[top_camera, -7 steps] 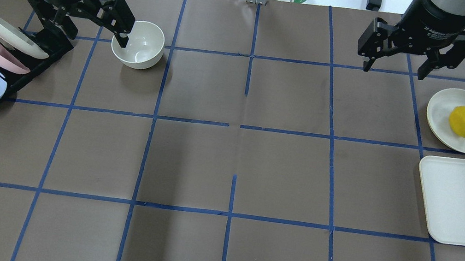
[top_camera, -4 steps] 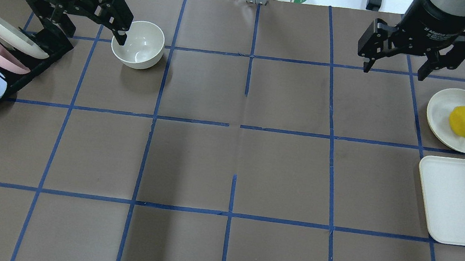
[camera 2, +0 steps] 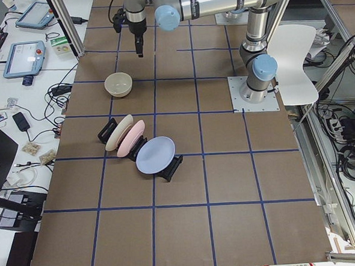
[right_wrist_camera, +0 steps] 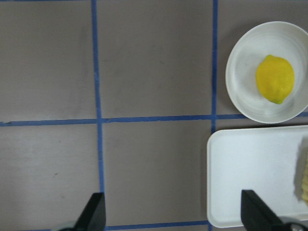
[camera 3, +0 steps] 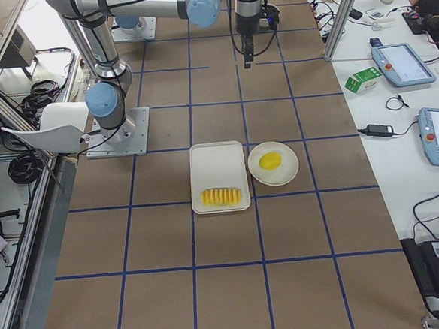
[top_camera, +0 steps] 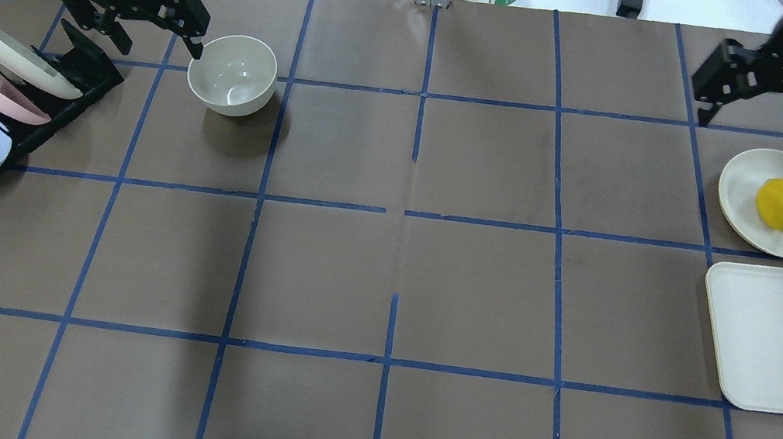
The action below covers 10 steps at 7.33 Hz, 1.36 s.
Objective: Place bowl and put lemon in it
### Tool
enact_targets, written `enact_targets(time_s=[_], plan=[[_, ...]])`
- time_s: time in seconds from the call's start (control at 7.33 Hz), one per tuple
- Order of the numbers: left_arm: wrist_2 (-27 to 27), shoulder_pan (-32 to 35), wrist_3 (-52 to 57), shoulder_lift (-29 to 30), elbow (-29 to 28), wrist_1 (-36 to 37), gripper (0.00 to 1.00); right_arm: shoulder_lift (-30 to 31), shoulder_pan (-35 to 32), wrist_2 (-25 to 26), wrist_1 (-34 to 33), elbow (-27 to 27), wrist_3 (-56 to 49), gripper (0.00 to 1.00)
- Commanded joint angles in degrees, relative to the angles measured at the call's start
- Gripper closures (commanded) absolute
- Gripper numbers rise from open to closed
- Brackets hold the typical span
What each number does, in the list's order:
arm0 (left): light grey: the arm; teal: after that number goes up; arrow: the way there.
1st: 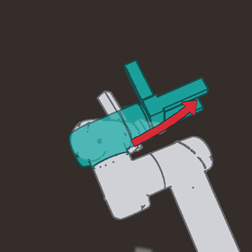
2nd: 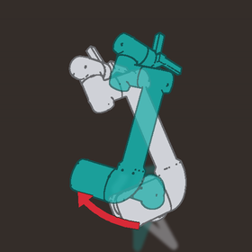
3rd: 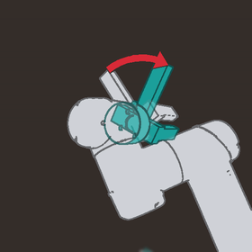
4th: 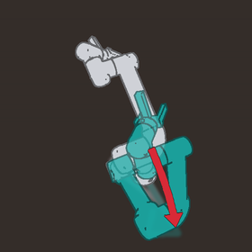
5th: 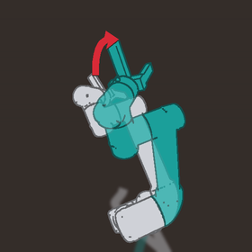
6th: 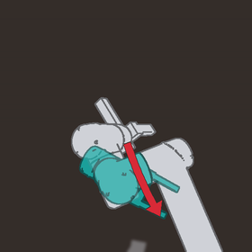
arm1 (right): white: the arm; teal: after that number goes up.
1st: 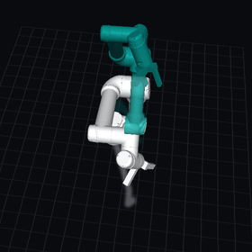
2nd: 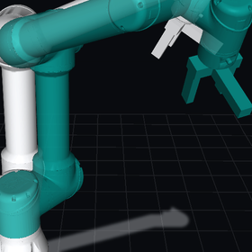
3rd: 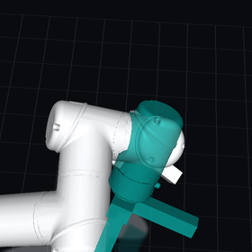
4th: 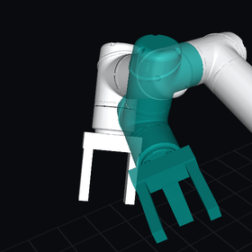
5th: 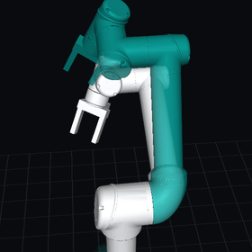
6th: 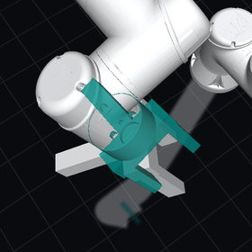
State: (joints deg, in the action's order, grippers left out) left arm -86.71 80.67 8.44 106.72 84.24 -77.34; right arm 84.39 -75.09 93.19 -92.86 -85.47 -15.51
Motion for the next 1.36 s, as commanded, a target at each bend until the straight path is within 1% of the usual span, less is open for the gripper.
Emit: enact_targets(time_s=[0.0,0.14,0.27,0.41,0.55,0.68,0.82,0.95,1.09,1.23], plan=[[-0.04,-2.69,3.67,12.93,-4.32,9.88,0.00,-7.10,12.99,-0.11,-6.15,2.05,-18.00,0.00],[-0.13,-3.32,4.21,16.64,-6.17,10.10,0.00,-10.18,13.82,-0.20,-6.88,4.06,-20.41,0.00],[-0.21,-3.33,5.53,19.20,-6.54,11.84,0.00,-11.52,13.83,-0.47,-7.85,4.26,-20.09,0.00],[-0.04,-3.33,4.84,21.32,-6.37,14.82,0.00,-13.62,13.83,-0.82,-10.21,4.08,-20.08,0.00],[0.31,-3.33,4.66,22.64,-6.89,15.98,0.15,-16.51,13.83,-1.08,-13.02,4.17,-20.00,0.00],[0.31,-3.33,5.27,23.53,-6.98,16.16,0.32,-21.07,13.83,-2.04,-17.66,4.17,-20.52,0.00],[0.49,-3.33,5.01,23.71,-6.98,16.08,0.52,-25.03,13.83,-2.22,-21.44,4.17,-22.09,0.00],[0.58,-3.33,5.36,23.71,-6.81,16.08,0.77,-28.03,13.83,-2.23,-21.57,3.91,-22.45,0.00],[0.58,-3.33,5.36,23.71,-6.81,15.99,0.96,-30.49,13.83,-2.14,-21.57,3.73,-23.50,0.00],[0.49,-3.33,5.28,23.62,-6.81,15.90,1.00,-31.13,13.83,-2.05,-21.57,3.73,-24.64,0.00]])
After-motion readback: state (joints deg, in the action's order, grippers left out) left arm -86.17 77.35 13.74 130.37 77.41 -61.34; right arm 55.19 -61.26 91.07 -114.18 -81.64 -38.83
